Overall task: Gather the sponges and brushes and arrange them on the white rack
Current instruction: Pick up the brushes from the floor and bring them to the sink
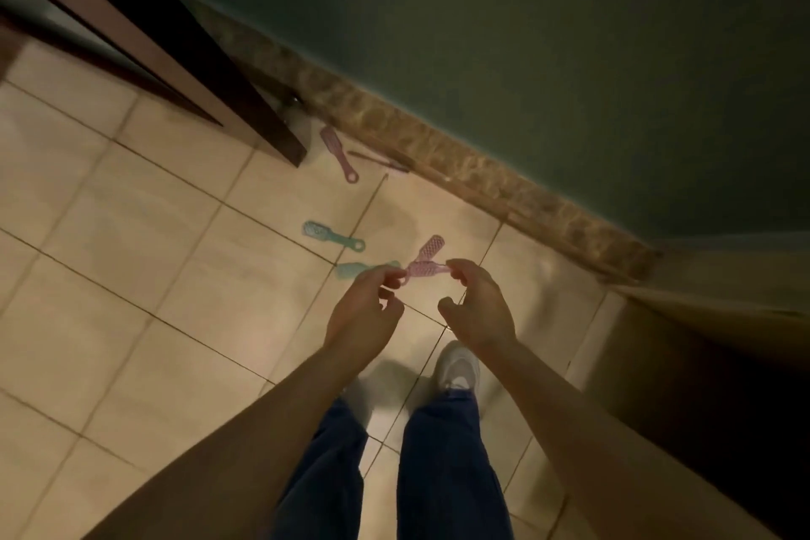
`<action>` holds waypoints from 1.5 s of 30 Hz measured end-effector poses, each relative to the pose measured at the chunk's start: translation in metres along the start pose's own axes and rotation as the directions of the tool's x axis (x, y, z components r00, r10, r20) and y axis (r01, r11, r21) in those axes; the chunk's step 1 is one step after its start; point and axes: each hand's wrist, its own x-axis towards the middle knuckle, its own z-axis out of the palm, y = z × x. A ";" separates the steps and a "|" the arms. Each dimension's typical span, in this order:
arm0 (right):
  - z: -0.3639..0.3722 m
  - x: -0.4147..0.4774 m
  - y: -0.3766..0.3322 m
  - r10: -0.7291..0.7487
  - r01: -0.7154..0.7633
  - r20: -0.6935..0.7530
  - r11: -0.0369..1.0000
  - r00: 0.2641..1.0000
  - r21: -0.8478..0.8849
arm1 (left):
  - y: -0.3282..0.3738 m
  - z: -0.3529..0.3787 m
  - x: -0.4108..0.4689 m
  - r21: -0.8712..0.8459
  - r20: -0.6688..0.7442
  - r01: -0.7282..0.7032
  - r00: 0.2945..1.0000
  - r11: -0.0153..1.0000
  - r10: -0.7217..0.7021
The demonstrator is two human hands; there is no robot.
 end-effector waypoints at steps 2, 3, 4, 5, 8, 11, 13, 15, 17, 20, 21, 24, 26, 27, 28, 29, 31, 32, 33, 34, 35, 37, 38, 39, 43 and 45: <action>0.025 0.032 0.032 0.001 -0.001 0.010 0.999 1.000 -0.039 | -0.029 0.029 0.030 0.002 -0.004 0.005 1.000 1.000 -0.005; 0.038 0.047 0.047 0.003 -0.002 0.009 0.999 1.000 -0.053 | -0.043 0.043 0.044 0.003 -0.002 0.007 1.000 1.000 -0.007; 0.050 0.062 0.061 0.002 -0.002 0.001 0.998 1.000 -0.059 | -0.057 0.057 0.059 0.001 0.002 0.005 1.000 1.000 -0.005; 0.062 0.076 0.075 -0.001 0.000 -0.012 0.998 1.000 -0.062 | -0.070 0.069 0.073 -0.002 0.005 -0.002 1.000 1.000 0.002; 0.093 0.119 0.111 -0.022 0.019 -0.037 0.996 0.999 -0.086 | -0.107 0.102 0.116 0.008 0.021 -0.045 0.999 0.999 0.045; 0.119 0.158 0.137 -0.070 0.061 -0.053 0.987 0.996 -0.151 | -0.133 0.126 0.158 0.022 0.035 -0.101 0.994 0.995 0.101; 0.132 0.180 0.152 -0.101 0.086 -0.069 0.978 0.993 -0.192 | -0.146 0.138 0.184 0.023 0.030 -0.132 0.991 0.991 0.132; 0.144 0.198 0.164 -0.179 0.152 -0.100 0.960 0.979 -0.234 | -0.156 0.147 0.205 0.027 0.029 -0.172 0.985 0.985 0.171; 0.152 0.211 0.175 -0.276 0.236 -0.107 0.928 0.955 -0.289 | -0.163 0.154 0.221 0.023 0.025 -0.215 0.976 0.976 0.214; 0.161 0.223 0.188 -0.340 0.284 -0.089 0.881 0.936 -0.379 | -0.174 0.163 0.234 0.025 0.006 -0.253 0.968 0.967 0.253; 0.163 0.226 0.191 -0.357 0.292 -0.089 0.864 0.930 -0.410 | -0.178 0.166 0.238 0.026 -0.003 -0.254 0.967 0.967 0.254; 0.168 0.230 0.196 -0.390 0.310 -0.103 0.843 0.915 -0.440 | -0.187 0.172 0.246 0.029 -0.016 -0.296 0.955 0.955 0.297; 0.169 0.230 0.196 -0.400 0.323 -0.096 0.840 0.912 -0.436 | -0.188 0.173 0.248 0.055 -0.011 -0.347 0.938 0.936 0.348; 0.167 0.229 0.197 -0.405 0.331 -0.080 0.832 0.911 -0.444 | -0.187 0.173 0.251 0.068 -0.014 -0.354 0.934 0.933 0.356; 0.165 0.229 0.197 -0.413 0.344 -0.059 0.821 0.909 -0.456 | -0.185 0.173 0.253 0.079 -0.024 -0.352 0.935 0.933 0.355; 0.162 0.228 0.199 -0.419 0.358 -0.037 0.814 0.907 -0.458 | -0.184 0.173 0.255 0.089 -0.037 -0.346 0.936 0.934 0.350; 0.153 0.226 0.203 -0.395 0.350 -0.031 0.844 0.918 -0.406 | -0.181 0.172 0.258 0.105 -0.062 -0.329 0.940 0.938 0.337; 0.149 0.225 0.205 -0.367 0.322 -0.058 0.874 0.929 -0.364 | -0.180 0.172 0.258 0.115 -0.072 -0.321 0.941 0.940 0.330; 0.145 0.225 0.208 -0.336 0.288 -0.107 0.903 0.936 -0.318 | -0.179 0.171 0.259 0.133 -0.078 -0.311 0.943 0.941 0.323; 0.143 0.225 0.211 -0.300 0.251 -0.171 0.932 0.938 -0.262 | -0.179 0.170 0.259 0.163 -0.079 -0.300 0.946 0.940 0.315; 0.141 0.225 0.212 -0.248 0.208 -0.237 0.961 0.939 -0.181 | -0.179 0.169 0.259 0.210 -0.074 -0.288 0.948 0.934 0.309; 0.139 0.227 0.209 -0.086 0.112 -0.313 0.992 0.946 0.064 | -0.180 0.169 0.261 0.343 -0.047 -0.282 0.947 0.896 0.317; 0.139 0.228 0.205 -0.001 0.063 -0.306 0.979 0.952 0.192 | -0.181 0.170 0.262 0.407 -0.032 -0.289 0.943 0.866 0.330; 0.140 0.229 0.201 0.068 0.020 -0.277 0.952 0.959 0.304 | -0.180 0.171 0.263 0.460 -0.021 -0.297 0.938 0.837 0.345; 0.146 0.231 0.183 0.175 -0.058 -0.142 0.803 0.974 0.593 | -0.176 0.173 0.266 0.613 -0.028 -0.314 0.909 0.725 0.417; 0.149 0.232 0.177 0.199 -0.091 -0.088 0.741 0.976 0.665 | -0.174 0.176 0.267 0.657 -0.030 -0.323 0.892 0.681 0.451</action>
